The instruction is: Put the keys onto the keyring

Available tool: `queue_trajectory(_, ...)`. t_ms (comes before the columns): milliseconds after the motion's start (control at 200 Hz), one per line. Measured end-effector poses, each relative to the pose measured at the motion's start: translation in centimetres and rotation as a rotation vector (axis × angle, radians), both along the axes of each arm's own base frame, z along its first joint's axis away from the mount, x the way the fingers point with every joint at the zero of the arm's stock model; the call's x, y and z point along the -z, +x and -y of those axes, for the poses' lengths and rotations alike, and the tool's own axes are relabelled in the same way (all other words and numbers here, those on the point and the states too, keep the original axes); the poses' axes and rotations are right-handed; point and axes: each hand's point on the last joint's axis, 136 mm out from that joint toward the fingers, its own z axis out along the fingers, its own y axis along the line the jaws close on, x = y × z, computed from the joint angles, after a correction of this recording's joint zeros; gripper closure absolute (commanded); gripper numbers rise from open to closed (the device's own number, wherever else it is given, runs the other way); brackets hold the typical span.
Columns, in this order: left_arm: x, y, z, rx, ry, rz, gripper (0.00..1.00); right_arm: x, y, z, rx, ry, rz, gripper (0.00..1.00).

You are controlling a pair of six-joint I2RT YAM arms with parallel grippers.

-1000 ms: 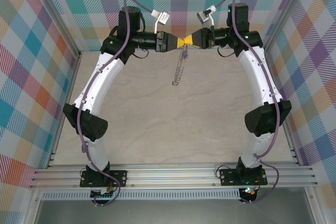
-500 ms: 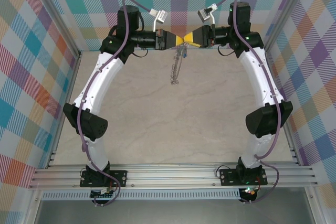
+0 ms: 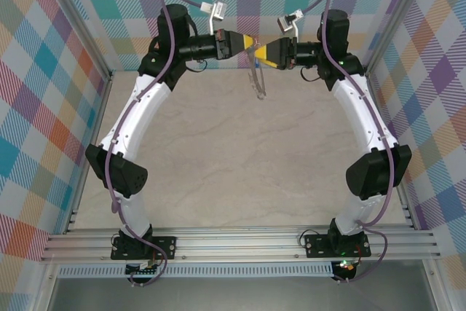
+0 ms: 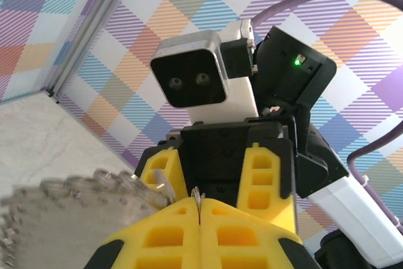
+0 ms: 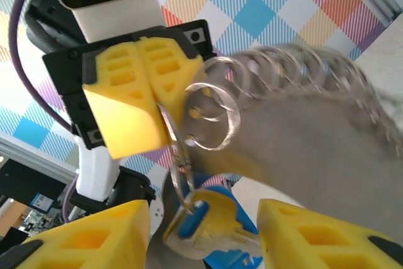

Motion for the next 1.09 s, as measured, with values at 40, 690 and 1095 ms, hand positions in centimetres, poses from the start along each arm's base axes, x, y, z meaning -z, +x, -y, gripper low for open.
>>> queue_trajectory(40, -0.2, 0.0, -0.1, -0.006, -0.005, 0.003, 1.0, 0.0, 0.1, 0.0, 0.003, 0.001, -0.004, 0.6)
queue_trajectory(690, -1.2, 0.2, -0.4, -0.041, -0.036, 0.011, 1.0, -1.4, -0.3, 0.2, 0.028, 0.013, 0.036, 1.0)
queue_trajectory(1095, -2.5, 0.1, -0.5, -0.042, -0.077, 0.031, 1.0, -2.6, -1.7, 1.5, 0.053, 0.012, 0.061, 0.6)
